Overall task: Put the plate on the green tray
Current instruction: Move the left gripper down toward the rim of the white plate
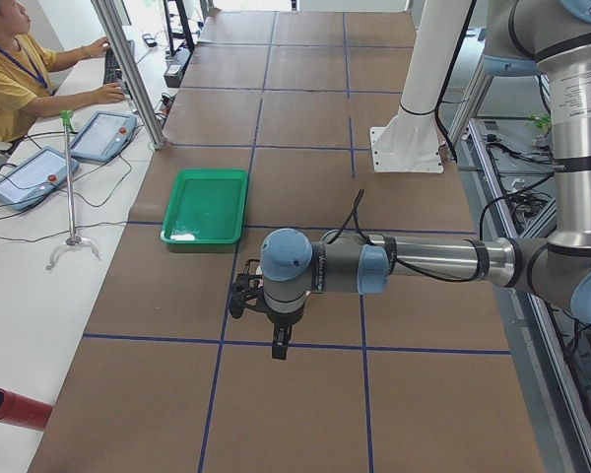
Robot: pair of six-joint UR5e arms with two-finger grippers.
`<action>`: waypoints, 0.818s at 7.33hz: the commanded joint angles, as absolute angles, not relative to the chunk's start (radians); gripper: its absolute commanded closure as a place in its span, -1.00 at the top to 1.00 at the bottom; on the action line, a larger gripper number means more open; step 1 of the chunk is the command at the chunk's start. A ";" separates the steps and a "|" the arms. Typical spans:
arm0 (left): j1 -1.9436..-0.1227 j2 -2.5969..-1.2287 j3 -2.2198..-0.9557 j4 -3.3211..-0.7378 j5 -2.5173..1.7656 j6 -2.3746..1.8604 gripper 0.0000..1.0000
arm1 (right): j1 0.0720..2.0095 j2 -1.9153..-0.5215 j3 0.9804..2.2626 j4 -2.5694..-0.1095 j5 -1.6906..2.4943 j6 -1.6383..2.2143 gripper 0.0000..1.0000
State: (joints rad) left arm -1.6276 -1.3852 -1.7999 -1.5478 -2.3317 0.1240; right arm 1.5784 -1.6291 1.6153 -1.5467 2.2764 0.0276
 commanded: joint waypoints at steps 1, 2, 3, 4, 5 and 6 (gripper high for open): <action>-1.628 -1.390 -1.798 -1.549 -2.332 0.124 1.00 | 1.578 -1.629 1.615 -1.546 2.276 0.028 1.00; -1.628 -1.394 -1.801 -1.555 -2.333 0.123 1.00 | 1.578 -1.629 1.615 -1.546 2.275 0.028 1.00; -1.628 -1.403 -1.799 -1.599 -2.332 0.126 1.00 | 1.578 -1.629 1.615 -1.546 2.275 0.028 1.00; -1.628 -1.404 -1.778 -1.686 -2.333 0.118 1.00 | 1.578 -1.629 1.615 -1.546 2.275 0.028 1.00; -1.626 -1.405 -1.775 -1.701 -2.333 0.114 1.00 | 1.578 -1.629 1.615 -1.548 2.275 0.028 1.00; -1.597 -1.407 -1.761 -1.704 -2.333 0.068 1.00 | 1.578 -1.629 1.615 -1.546 2.275 0.028 1.00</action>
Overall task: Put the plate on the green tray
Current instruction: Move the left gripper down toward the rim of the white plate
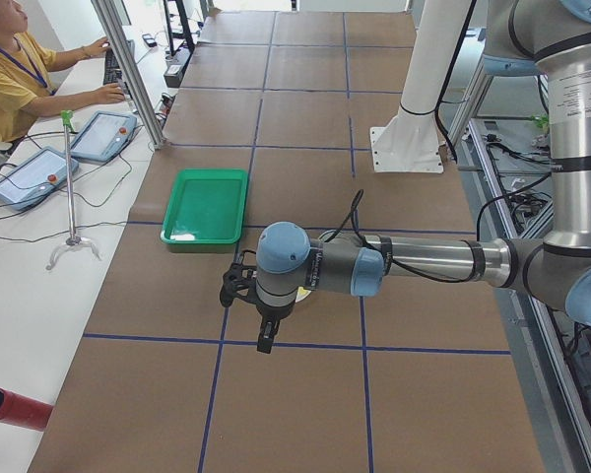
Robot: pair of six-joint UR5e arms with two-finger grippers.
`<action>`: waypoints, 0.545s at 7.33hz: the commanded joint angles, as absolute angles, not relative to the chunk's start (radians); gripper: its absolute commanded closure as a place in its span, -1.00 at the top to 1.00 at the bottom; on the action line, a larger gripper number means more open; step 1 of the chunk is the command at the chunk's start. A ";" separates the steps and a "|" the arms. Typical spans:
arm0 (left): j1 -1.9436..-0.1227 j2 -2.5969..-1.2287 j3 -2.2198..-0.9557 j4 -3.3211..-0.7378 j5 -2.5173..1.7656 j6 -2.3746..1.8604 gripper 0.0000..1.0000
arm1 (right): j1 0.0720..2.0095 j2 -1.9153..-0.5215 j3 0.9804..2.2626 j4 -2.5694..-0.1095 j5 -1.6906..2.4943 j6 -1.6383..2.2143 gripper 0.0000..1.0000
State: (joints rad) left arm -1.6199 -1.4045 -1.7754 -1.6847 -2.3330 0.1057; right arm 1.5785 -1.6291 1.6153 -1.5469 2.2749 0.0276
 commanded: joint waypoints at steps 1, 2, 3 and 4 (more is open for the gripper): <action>-1.532 -1.422 -1.712 -1.798 -2.333 -0.028 1.00 | 1.578 -1.629 1.615 -1.548 2.276 0.028 1.00; -1.482 -1.424 -1.648 -1.945 -2.336 -0.135 1.00 | 1.578 -1.629 1.615 -1.546 2.276 0.028 1.00; -1.420 -1.434 -1.581 -2.079 -2.339 -0.253 1.00 | 1.578 -1.629 1.615 -1.546 2.275 0.028 1.00; -1.351 -1.457 -1.533 -2.167 -2.339 -0.362 1.00 | 1.578 -1.629 1.615 -1.546 2.275 0.028 1.00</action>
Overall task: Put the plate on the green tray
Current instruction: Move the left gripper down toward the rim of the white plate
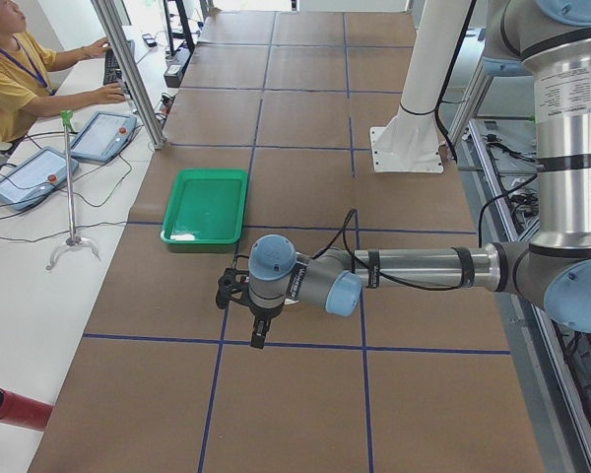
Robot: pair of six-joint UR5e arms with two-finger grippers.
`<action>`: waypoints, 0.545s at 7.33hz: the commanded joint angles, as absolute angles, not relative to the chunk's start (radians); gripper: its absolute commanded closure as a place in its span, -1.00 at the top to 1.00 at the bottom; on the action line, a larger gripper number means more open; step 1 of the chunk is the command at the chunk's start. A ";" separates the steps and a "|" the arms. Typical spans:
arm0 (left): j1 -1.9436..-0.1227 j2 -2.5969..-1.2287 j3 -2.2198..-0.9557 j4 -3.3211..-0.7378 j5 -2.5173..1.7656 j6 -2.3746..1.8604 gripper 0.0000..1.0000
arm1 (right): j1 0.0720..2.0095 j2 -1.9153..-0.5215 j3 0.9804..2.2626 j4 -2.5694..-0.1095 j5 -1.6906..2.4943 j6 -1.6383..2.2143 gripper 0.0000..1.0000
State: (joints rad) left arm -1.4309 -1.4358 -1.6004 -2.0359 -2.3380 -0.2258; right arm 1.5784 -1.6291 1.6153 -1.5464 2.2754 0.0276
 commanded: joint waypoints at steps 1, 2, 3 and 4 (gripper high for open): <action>-1.294 -1.492 -1.501 -2.209 -2.339 -0.450 1.00 | 1.578 -1.629 1.615 -1.546 2.275 0.028 1.00; -1.246 -1.511 -1.479 -2.232 -2.339 -0.507 1.00 | 1.578 -1.629 1.615 -1.546 2.276 0.028 1.00; -1.212 -1.519 -1.445 -2.293 -2.335 -0.559 1.00 | 1.578 -1.629 1.615 -1.546 2.275 0.028 1.00; -1.166 -1.525 -1.406 -2.377 -2.330 -0.634 1.00 | 1.578 -1.629 1.615 -1.546 2.276 0.028 1.00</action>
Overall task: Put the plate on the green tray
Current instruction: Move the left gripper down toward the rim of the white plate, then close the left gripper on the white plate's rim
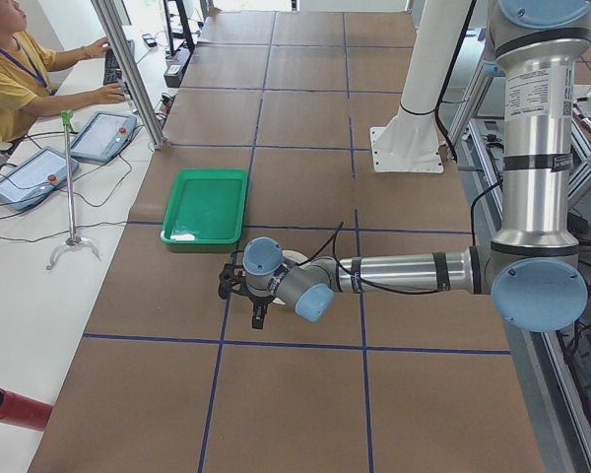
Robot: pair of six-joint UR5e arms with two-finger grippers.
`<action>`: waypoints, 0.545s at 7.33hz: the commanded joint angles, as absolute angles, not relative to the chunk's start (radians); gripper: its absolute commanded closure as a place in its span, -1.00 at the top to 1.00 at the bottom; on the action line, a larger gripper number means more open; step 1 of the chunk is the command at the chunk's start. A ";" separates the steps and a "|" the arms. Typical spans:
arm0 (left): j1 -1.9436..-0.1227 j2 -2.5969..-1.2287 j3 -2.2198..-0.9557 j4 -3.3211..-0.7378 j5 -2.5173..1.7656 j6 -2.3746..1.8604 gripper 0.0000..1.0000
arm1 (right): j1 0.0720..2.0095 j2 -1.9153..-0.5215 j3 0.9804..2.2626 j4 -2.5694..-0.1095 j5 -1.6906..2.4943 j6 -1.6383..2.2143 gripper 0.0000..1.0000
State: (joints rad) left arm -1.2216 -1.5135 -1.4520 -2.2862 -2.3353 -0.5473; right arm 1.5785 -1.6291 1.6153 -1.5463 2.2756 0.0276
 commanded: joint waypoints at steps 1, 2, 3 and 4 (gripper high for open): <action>-1.125 -1.537 -1.388 -2.414 -2.329 -0.691 1.00 | 1.578 -1.629 1.615 -1.546 2.275 0.028 1.00; -1.108 -1.537 -1.387 -2.414 -2.329 -0.696 0.98 | 1.578 -1.629 1.615 -1.546 2.275 0.028 1.00; -1.097 -1.537 -1.382 -2.411 -2.327 -0.693 0.88 | 1.578 -1.629 1.615 -1.546 2.275 0.028 1.00; -1.092 -1.537 -1.373 -2.411 -2.327 -0.690 0.74 | 1.578 -1.629 1.615 -1.546 2.276 0.028 1.00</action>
